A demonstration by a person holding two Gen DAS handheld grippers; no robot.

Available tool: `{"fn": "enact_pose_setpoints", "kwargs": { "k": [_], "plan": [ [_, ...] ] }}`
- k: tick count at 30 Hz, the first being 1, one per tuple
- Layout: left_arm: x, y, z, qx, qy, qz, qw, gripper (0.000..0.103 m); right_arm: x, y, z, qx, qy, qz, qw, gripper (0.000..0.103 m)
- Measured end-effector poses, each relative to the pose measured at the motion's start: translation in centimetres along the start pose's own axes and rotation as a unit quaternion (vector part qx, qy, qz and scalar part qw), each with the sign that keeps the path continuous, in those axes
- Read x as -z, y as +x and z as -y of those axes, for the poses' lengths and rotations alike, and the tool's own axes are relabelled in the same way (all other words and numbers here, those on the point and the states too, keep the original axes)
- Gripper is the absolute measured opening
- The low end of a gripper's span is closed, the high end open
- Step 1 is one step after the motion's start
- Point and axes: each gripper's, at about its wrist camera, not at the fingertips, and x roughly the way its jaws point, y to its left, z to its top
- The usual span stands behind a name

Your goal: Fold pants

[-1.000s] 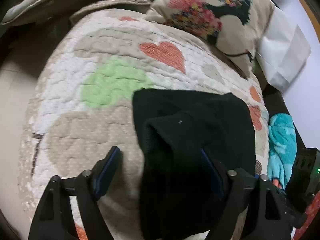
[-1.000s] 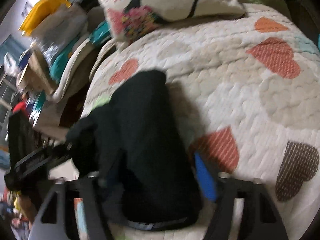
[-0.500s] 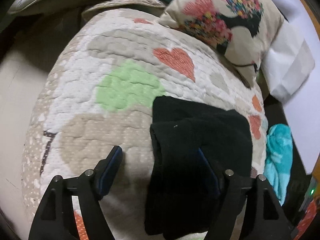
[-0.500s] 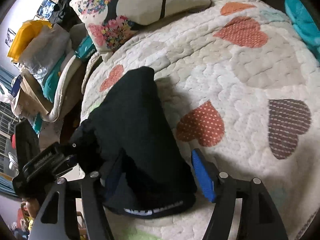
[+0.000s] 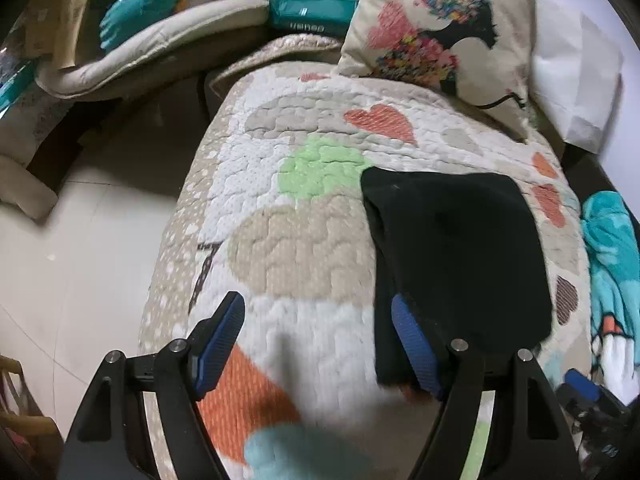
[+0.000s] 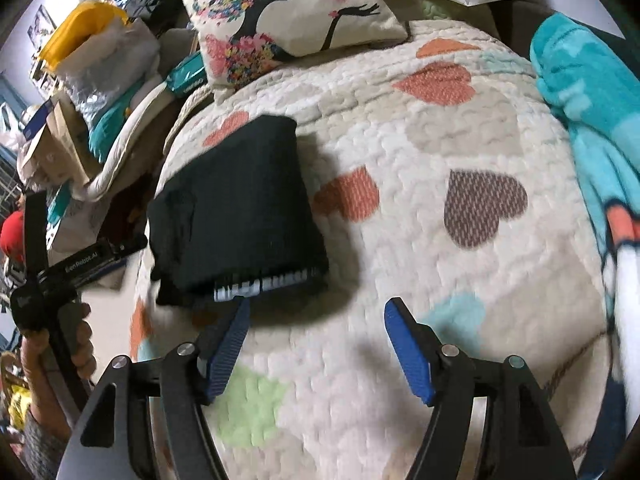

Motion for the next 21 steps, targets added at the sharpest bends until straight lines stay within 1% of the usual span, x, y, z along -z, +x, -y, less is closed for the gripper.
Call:
{"fn": "enact_pose_setpoints", "kwargs": {
  "k": [1, 4, 7, 8, 9, 10, 13, 14, 15, 17, 21],
  "plan": [
    [0.6, -0.6, 0.1, -0.005, 0.0, 0.008, 1.0, 0.075, 0.6, -0.1, -0.2, 0.001, -0.004, 0.0, 1.0, 0.075],
    [3.3, -3.3, 1.1, -0.03, 0.008, 0.052, 0.9982, 0.075, 2.1, 0.0, -1.1, 0.009, -0.021, 0.0, 1.0, 0.077],
    [6.3, -5.7, 2.3, -0.072, 0.024, 0.099, 0.9922, 0.076, 3.2, 0.1, -2.3, 0.021, -0.046, 0.004, 0.999, 0.078],
    [7.5, -6.5, 2.7, -0.086, 0.028, 0.112, 0.9896, 0.08, 3.6, 0.0, -2.8, 0.027, -0.059, 0.008, 0.998, 0.079],
    [8.0, -6.9, 2.8, -0.091, 0.028, 0.118, 0.9884, 0.088, 3.8, 0.0, -3.2, 0.033, -0.068, 0.011, 0.997, 0.079],
    [9.0, -7.7, 2.9, -0.094, 0.024, 0.129, 0.9868, 0.09, 4.2, -0.2, -3.7, 0.042, -0.082, 0.016, 0.996, 0.08],
    [10.4, -9.3, 2.7, -0.071, 0.0, 0.152, 0.9857, 0.093, 5.2, -0.7, -4.9, 0.06, -0.112, 0.03, 0.991, 0.082],
    [10.7, -9.6, 2.6, -0.063, -0.004, 0.157, 0.9857, 0.099, 5.5, -0.9, -5.2, 0.061, -0.116, 0.034, 0.991, 0.083],
    [10.9, -9.7, 2.6, -0.058, -0.005, 0.158, 0.9857, 0.102, 5.9, -1.1, -5.4, 0.061, -0.117, 0.038, 0.99, 0.084],
    [11.0, -9.6, 2.7, -0.053, -0.002, 0.155, 0.9865, 0.102, 6.6, -1.4, -5.7, 0.06, -0.116, 0.044, 0.99, 0.087],
    [11.1, -8.6, 2.5, -0.04, -0.004, 0.128, 0.991, 0.102, 7.7, -1.4, -6.6, 0.072, -0.138, 0.053, 0.986, 0.088]
  ]
}}
